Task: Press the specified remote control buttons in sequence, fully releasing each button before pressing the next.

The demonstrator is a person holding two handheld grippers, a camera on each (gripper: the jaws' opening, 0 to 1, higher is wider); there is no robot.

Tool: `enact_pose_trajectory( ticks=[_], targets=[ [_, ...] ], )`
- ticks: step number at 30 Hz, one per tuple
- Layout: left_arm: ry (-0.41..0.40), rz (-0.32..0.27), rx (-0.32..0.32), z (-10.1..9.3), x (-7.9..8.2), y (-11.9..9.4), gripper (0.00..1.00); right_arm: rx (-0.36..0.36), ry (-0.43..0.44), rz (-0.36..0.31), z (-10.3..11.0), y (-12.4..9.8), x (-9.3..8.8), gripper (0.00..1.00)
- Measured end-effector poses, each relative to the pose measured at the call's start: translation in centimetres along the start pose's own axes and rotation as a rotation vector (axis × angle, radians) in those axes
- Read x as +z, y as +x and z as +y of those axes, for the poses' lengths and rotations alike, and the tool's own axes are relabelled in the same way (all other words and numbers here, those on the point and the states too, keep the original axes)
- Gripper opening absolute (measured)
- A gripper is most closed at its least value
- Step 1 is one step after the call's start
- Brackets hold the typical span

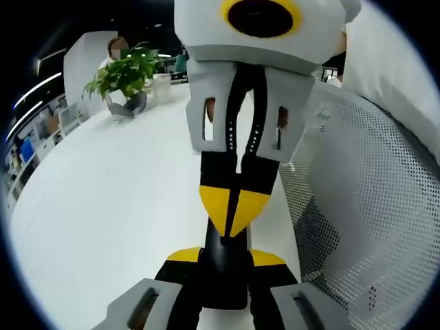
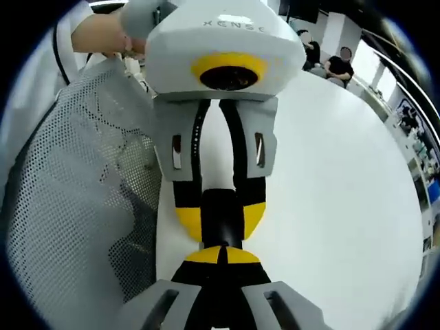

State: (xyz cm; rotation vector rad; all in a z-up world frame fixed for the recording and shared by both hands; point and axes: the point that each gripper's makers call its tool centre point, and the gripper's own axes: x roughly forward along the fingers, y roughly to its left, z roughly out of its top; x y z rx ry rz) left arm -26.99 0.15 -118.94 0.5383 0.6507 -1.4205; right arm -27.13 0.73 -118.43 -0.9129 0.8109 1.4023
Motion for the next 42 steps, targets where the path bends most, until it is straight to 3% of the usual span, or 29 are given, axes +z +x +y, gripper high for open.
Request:
enact_pose_trajectory(
  ticks=[12, 17, 22, 26, 42],
  targets=[
    [0.009, 0.0, 0.005, 0.0, 0.0, 0.0, 0.24, 0.005, 0.074, 0.035, 0.0, 0.1, -0.1, 0.0],
    [0.009, -0.016, 0.008, -0.1, -0.1, 0.0, 0.24, 0.01, 0.124, -0.003, 0.0, 0.0, -0.1, 0.0],
    [0.016, -0.009, 0.005, -0.1, -0.1, -0.1, 0.24, 0.0, 0.094, -0.021, 0.2, -0.1, 0.0, 0.0],
    [0.01, -0.015, 0.004, -0.1, -0.1, -0.1, 0.24, 0.004, 0.13, -0.055, 0.1, -0.2, 0.3, 0.0],
    [0.024, 0.006, 0.008, -0.1, 0.0, -0.1, 0.24, -0.021, 0.022, -0.001, 0.0, 0.2, 0.4, 0.0]
  ],
)
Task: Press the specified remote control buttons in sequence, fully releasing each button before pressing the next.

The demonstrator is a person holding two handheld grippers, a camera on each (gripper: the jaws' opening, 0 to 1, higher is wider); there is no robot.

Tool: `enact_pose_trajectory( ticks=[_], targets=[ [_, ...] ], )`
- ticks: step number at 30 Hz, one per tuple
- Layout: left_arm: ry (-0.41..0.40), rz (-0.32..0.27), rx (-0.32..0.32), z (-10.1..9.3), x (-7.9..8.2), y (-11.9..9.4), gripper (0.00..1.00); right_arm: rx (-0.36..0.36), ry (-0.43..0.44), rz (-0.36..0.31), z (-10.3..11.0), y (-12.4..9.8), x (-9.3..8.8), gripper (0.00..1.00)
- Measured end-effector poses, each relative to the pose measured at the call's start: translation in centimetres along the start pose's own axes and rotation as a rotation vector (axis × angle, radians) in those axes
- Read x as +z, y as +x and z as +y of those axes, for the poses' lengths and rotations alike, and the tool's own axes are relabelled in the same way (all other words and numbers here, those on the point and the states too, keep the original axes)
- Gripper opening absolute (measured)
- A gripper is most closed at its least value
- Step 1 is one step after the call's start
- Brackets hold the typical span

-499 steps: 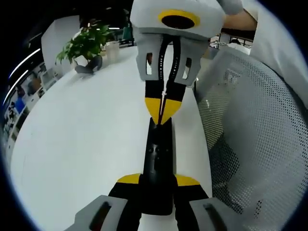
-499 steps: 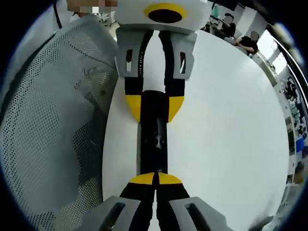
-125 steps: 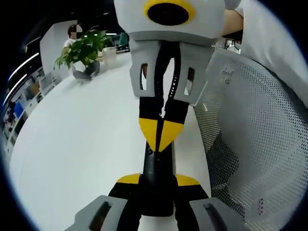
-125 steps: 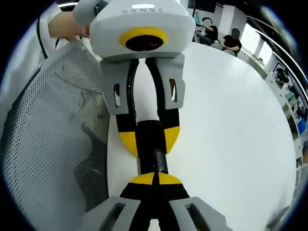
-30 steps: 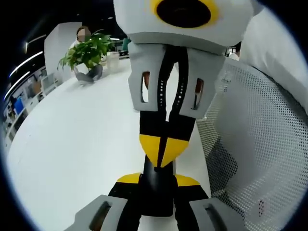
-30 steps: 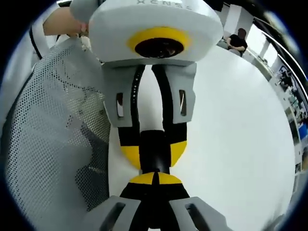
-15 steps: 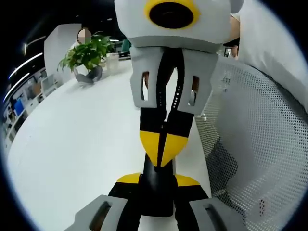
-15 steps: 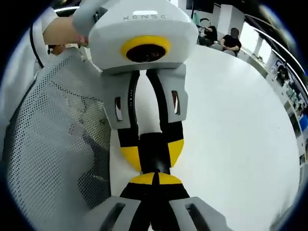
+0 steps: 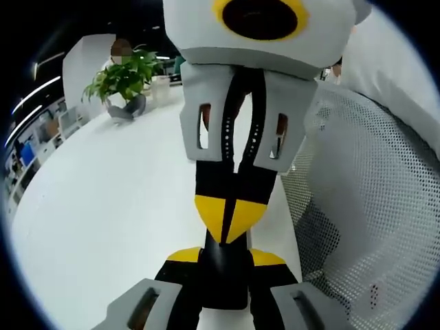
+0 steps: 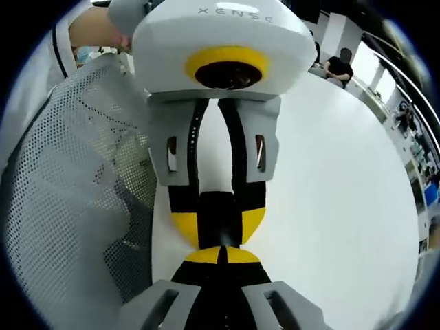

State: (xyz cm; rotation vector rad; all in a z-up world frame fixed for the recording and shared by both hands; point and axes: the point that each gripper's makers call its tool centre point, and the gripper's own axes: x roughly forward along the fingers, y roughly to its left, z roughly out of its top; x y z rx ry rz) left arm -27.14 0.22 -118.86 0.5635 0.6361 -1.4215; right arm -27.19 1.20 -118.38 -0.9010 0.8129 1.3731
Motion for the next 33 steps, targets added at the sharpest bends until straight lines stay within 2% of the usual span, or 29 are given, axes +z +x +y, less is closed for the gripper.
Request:
enact_pose_trajectory(
  ticks=[7, 12, 14, 15, 18, 20, 21, 25, 29, 33],
  targets=[
    [0.02, 0.066, -0.011, -0.1, 0.2, 0.0, 0.24, 0.008, 0.03, -0.001, -0.1, -0.1, 0.0, 0.0],
    [0.02, 0.09, -0.009, 0.0, 0.1, 0.0, 0.24, -0.002, 0.112, -0.097, -0.1, -0.3, 0.1, 0.0],
    [0.022, 0.094, -0.015, 0.0, 0.1, 0.0, 0.24, -0.012, 0.124, -0.162, -0.2, -0.4, 0.2, 0.0],
    [0.022, 0.101, -0.015, 0.0, 0.1, 0.0, 0.24, -0.012, 0.156, -0.189, -0.1, -0.4, 0.2, 0.0],
    [0.018, 0.117, -0.013, 0.0, 0.1, 0.1, 0.24, -0.02, 0.164, -0.211, -0.1, -0.7, 0.1, 0.0],
    [0.013, 0.124, -0.007, 0.0, 0.1, 0.1, 0.24, -0.002, 0.173, -0.213, 0.1, -0.7, 0.1, 0.02],
    [0.012, 0.126, -0.004, -0.1, 0.0, 0.1, 0.24, -0.002, 0.183, -0.204, 0.1, -0.6, -0.1, 0.07],
    [0.003, 0.128, 0.004, -0.1, 0.0, 0.1, 0.24, -0.032, 0.174, -0.188, -0.3, -0.9, -0.7, 0.15],
    [-0.006, 0.126, 0.012, -0.1, 0.0, 0.1, 0.24, -0.023, 0.216, -0.184, -0.3, -0.9, -1.4, 0.22],
    [-0.019, 0.113, 0.023, -0.1, 0.1, 0.1, 0.24, -0.028, 0.2, -0.142, -0.2, -0.7, -2.7, 0.24]
  ],
)
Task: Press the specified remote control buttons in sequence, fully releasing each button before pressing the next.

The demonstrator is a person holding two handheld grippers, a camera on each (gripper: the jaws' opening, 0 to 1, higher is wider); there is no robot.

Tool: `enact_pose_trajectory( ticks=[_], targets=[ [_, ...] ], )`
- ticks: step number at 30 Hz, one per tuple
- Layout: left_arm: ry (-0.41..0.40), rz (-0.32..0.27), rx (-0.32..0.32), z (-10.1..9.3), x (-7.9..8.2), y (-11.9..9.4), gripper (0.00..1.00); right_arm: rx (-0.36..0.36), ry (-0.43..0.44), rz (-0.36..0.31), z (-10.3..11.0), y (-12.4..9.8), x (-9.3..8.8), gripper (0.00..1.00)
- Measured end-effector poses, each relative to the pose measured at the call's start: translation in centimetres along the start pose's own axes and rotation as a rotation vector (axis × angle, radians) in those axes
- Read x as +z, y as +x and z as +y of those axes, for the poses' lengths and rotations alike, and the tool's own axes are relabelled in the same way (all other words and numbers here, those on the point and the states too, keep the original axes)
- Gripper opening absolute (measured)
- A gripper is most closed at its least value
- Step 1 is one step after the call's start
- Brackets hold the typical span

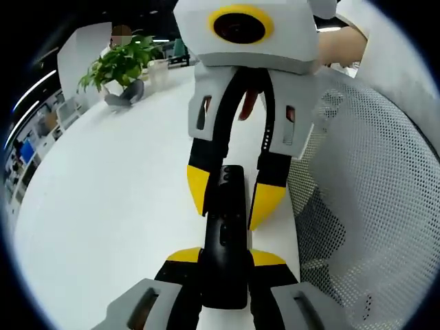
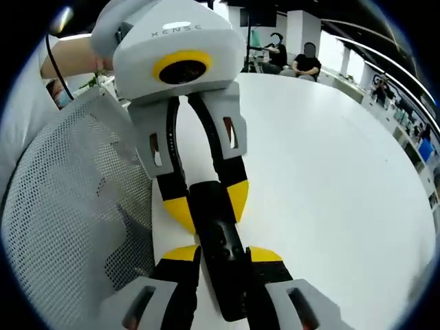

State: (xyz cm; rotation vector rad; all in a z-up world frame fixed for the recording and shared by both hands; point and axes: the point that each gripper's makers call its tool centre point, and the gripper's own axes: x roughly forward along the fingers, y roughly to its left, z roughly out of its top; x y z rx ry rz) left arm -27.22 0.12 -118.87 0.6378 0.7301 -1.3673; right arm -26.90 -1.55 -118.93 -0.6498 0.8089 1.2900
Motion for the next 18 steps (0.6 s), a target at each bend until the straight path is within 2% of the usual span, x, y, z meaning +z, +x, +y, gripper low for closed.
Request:
enact_pose_trajectory(
  ticks=[4, 8, 13, 16, 18],
  targets=[
    [-0.017, -0.033, 0.032, 0.0, 0.1, 0.0, 0.24, 0.005, 0.0, -0.001, 0.0, -0.3, -0.3, 0.24],
    [-0.074, -0.062, 0.066, 0.2, 0.0, -0.1, 0.25, 0.016, 0.009, -0.011, 0.0, -0.3, -0.2, 0.23],
    [-0.117, -0.041, 0.111, 0.5, -0.3, -0.8, 0.26, 0.025, 0.014, -0.006, -0.1, -0.2, -0.2, 0.23],
    [-0.192, -0.114, 0.142, 0.8, 0.6, -2.2, 0.31, 0.034, 0.02, -0.006, -0.1, -0.2, -0.2, 0.23],
    [-0.233, -0.134, 0.165, 1.3, 0.7, -3.1, 0.38, 0.035, 0.025, -0.007, -0.1, -0.2, -0.2, 0.23]
  ],
)
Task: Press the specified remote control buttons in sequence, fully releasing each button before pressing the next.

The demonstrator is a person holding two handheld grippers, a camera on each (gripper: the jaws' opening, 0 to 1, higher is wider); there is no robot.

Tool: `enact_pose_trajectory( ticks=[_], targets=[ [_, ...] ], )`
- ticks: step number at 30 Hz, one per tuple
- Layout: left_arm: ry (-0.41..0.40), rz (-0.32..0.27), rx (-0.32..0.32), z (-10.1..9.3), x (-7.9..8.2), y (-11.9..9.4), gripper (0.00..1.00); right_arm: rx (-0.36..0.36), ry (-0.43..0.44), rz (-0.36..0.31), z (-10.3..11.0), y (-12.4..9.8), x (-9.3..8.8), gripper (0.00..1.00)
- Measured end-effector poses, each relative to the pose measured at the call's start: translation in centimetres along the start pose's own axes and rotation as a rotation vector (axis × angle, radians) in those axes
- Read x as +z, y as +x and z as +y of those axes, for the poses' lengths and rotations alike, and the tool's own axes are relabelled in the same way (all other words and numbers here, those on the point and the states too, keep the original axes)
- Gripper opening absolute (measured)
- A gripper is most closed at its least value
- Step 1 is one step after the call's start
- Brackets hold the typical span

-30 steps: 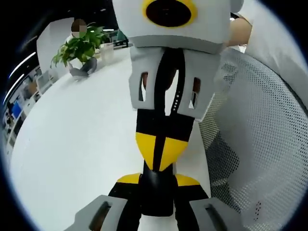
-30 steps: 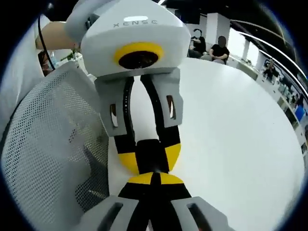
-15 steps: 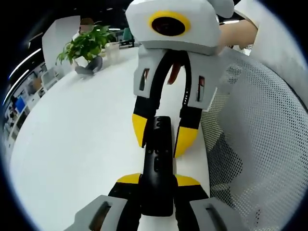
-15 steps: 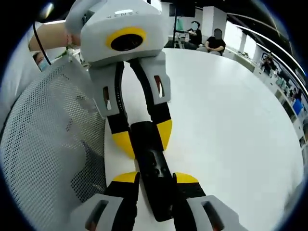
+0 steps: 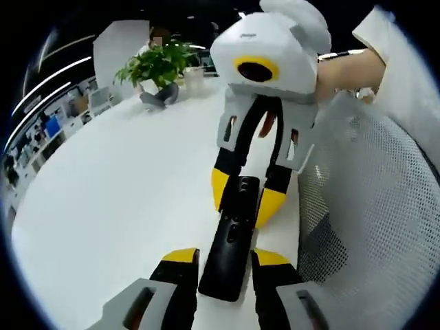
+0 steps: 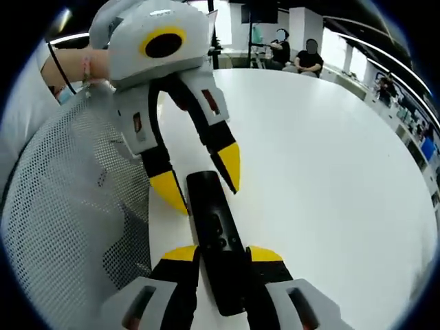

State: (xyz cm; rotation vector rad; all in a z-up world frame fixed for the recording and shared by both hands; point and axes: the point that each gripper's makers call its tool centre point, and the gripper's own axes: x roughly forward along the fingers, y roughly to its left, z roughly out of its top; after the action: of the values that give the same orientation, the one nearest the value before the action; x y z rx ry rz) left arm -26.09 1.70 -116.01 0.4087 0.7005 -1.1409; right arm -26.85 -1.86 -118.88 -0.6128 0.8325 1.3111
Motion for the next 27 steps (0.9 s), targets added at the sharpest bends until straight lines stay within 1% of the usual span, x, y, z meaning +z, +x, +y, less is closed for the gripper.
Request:
enact_pose_trajectory(
  ticks=[2, 4, 6, 8, 9, 11, 16, 17, 18, 20, 22, 23, 27],
  targets=[
    [-0.024, -0.022, 0.032, 0.5, 0.3, -0.7, 0.45, -0.002, 0.003, -0.001, 0.0, 0.0, 0.0, 0.23],
    [-0.044, -0.036, 0.058, 0.9, 0.5, -1.5, 0.5, -0.003, 0.001, 0.0, 0.0, 0.0, 0.0, 0.23],
    [-0.041, -0.041, 0.079, 1.0, 0.7, -2.2, 0.53, -0.005, -0.002, -0.001, -0.1, 0.1, -0.1, 0.23],
    [-0.056, -0.074, 0.122, 1.6, 1.3, -3.1, 0.57, -0.002, -0.006, 0.0, -0.1, 0.1, -0.1, 0.23],
    [-0.068, -0.111, 0.145, 1.8, 1.9, -3.7, 0.6, 0.001, -0.004, 0.001, -0.2, 0.1, -0.1, 0.23],
    [-0.085, -0.161, 0.184, 2.3, 2.8, -4.7, 0.64, 0.005, 0.0, 0.001, -0.3, 0.2, -0.1, 0.23],
    [-0.106, -0.217, 0.24, 2.8, 4.0, -6.6, 0.69, 0.002, -0.003, 0.008, -0.6, 0.4, -0.3, 0.23],
    [-0.117, -0.248, 0.263, 3.1, 4.5, -7.1, 0.7, 0.002, -0.004, 0.01, -0.7, 0.4, -0.3, 0.22],
    [-0.134, -0.284, 0.273, 3.3, 5.1, -7.7, 0.72, 0.002, -0.007, 0.014, -0.8, 0.4, -0.3, 0.22],
    [-0.158, -0.328, 0.299, 3.7, 5.8, -8.6, 0.75, 0.005, -0.014, 0.022, -1.1, 0.5, -0.4, 0.22],
    [-0.164, -0.344, 0.313, 3.8, 6.0, -9.2, 0.77, 0.006, -0.023, 0.03, -1.4, 0.5, -0.4, 0.21],
    [-0.169, -0.359, 0.33, 4.0, 6.2, -9.7, 0.78, 0.004, -0.029, 0.036, -1.6, 0.5, -0.5, 0.21],
    [-0.197, -0.418, 0.361, 4.2, 6.9, -10.8, 0.84, 0.002, -0.041, 0.053, -2.4, 0.4, -0.5, 0.21]
  ],
)
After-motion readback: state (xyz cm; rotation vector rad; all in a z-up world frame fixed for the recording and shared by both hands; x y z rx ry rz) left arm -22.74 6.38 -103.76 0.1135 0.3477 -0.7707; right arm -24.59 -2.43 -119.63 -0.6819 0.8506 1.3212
